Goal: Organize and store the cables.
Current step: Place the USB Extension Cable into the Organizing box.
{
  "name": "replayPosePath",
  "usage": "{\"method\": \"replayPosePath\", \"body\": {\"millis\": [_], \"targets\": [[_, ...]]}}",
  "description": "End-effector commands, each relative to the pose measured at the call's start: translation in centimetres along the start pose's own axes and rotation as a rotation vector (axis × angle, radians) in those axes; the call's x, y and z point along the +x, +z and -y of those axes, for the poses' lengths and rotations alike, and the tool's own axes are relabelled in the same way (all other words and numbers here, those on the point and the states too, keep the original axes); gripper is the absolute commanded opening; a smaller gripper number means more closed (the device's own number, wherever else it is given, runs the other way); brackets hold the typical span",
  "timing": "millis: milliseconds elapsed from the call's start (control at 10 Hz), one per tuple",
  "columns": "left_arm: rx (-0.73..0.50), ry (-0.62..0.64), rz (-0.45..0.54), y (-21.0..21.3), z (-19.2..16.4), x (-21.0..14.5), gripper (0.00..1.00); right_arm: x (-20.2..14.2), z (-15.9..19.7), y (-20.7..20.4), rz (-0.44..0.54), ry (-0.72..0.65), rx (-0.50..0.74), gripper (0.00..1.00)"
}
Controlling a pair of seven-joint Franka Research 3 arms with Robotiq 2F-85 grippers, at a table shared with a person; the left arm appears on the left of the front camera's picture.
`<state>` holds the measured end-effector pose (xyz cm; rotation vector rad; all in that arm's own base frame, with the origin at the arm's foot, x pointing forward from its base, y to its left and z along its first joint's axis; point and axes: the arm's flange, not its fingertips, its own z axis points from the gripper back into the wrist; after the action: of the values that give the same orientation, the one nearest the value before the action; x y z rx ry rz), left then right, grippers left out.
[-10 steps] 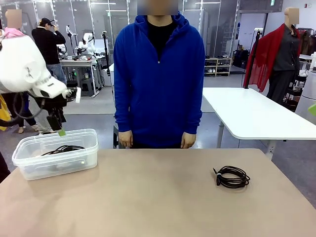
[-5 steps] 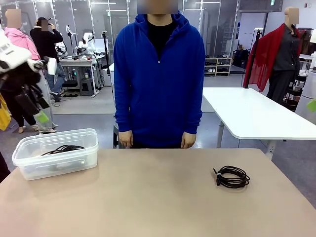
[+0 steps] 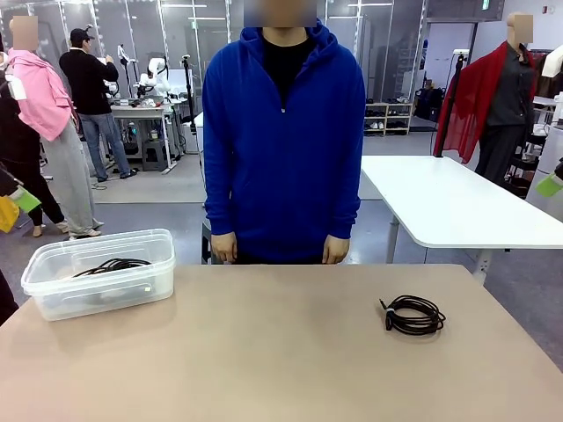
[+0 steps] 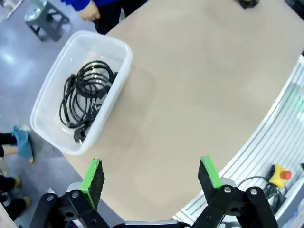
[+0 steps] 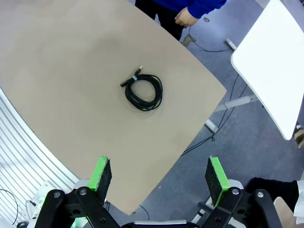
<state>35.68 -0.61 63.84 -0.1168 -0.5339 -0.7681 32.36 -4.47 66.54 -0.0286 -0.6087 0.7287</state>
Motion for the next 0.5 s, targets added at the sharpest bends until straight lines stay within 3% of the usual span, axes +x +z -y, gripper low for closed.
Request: {"method": "replayPosePath", "body": {"millis": [0,400], "targets": [[0.059,0.001,-0.029,-0.6,2.4,-0.3,1.0,-0.2,-1.2,0.3,0.001,-0.039,-0.026,1.0],[0.021,0.012,-0.014,0.0,1.2,-0.2,1.0,0.0,-0.1,0.1,0.003,-0.005,-0.005,1.0]]}}
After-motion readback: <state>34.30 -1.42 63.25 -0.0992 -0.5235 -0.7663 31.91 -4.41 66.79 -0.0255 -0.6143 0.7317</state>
